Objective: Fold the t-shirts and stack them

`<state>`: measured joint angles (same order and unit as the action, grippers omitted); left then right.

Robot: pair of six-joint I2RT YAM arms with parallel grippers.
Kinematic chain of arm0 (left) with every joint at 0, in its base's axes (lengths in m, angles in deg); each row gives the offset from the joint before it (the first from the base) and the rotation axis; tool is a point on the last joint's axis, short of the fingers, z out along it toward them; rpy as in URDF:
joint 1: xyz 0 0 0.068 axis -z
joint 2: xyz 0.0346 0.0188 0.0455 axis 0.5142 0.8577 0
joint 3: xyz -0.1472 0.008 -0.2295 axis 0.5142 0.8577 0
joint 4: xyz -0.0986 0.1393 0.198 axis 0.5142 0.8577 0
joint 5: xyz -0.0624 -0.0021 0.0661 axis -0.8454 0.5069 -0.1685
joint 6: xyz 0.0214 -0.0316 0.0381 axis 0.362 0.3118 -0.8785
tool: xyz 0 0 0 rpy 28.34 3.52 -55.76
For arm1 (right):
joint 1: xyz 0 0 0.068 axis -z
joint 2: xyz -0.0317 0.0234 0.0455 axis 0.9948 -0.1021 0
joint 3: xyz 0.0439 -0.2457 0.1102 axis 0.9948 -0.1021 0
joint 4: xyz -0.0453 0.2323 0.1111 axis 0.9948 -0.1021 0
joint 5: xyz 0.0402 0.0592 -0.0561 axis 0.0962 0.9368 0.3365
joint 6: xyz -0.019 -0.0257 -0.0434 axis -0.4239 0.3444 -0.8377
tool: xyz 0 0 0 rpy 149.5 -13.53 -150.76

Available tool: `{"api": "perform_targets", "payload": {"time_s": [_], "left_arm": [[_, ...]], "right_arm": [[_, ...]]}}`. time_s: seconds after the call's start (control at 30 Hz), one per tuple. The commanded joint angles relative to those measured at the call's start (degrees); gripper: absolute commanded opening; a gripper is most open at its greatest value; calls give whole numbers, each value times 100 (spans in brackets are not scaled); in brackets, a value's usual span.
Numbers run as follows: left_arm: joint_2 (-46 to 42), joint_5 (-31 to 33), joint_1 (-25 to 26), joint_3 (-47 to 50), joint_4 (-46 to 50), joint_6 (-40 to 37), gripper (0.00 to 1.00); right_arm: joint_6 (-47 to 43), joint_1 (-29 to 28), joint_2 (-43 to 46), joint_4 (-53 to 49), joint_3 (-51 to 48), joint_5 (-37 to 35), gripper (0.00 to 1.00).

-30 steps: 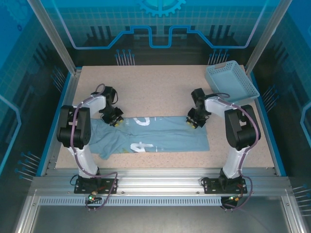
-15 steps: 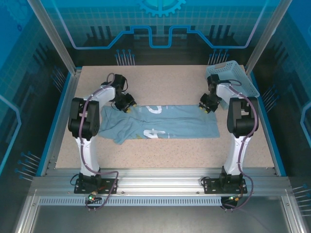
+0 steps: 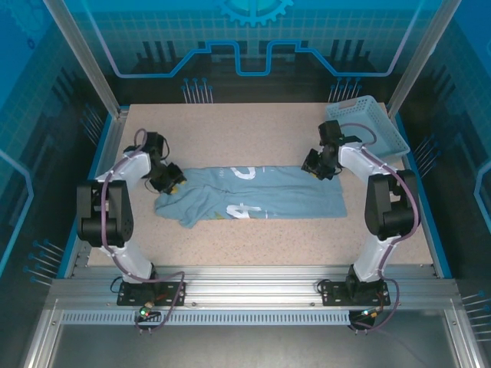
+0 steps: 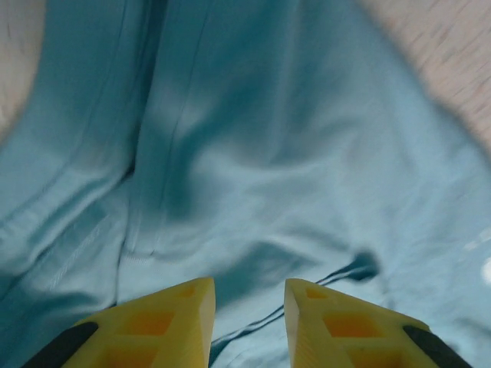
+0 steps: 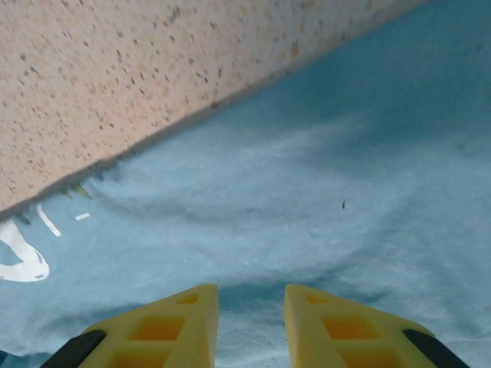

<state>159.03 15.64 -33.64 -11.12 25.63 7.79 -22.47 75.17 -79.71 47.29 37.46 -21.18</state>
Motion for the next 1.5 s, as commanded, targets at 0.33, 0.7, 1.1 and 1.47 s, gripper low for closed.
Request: {"api": "perform_targets", "payload": {"time_s": [0.33,0.7,1.1,1.47], "left_arm": [[383,245,1190,-577,-373,957,38],[1038,414,1383,-1147,221,2187,33],[1421,632,1492,-1373,344,2362,30],[969,656,1643,-1151,508,2319,0]], "right_arm": [[-61,-283,337,77,-275,337,34],[-308,-820,1683,1230,-1091,1116,61],[-103,-860,2017,1366,-1394,1316,59],[-85,-868,2079,1371,-1460,1274,58]]}}
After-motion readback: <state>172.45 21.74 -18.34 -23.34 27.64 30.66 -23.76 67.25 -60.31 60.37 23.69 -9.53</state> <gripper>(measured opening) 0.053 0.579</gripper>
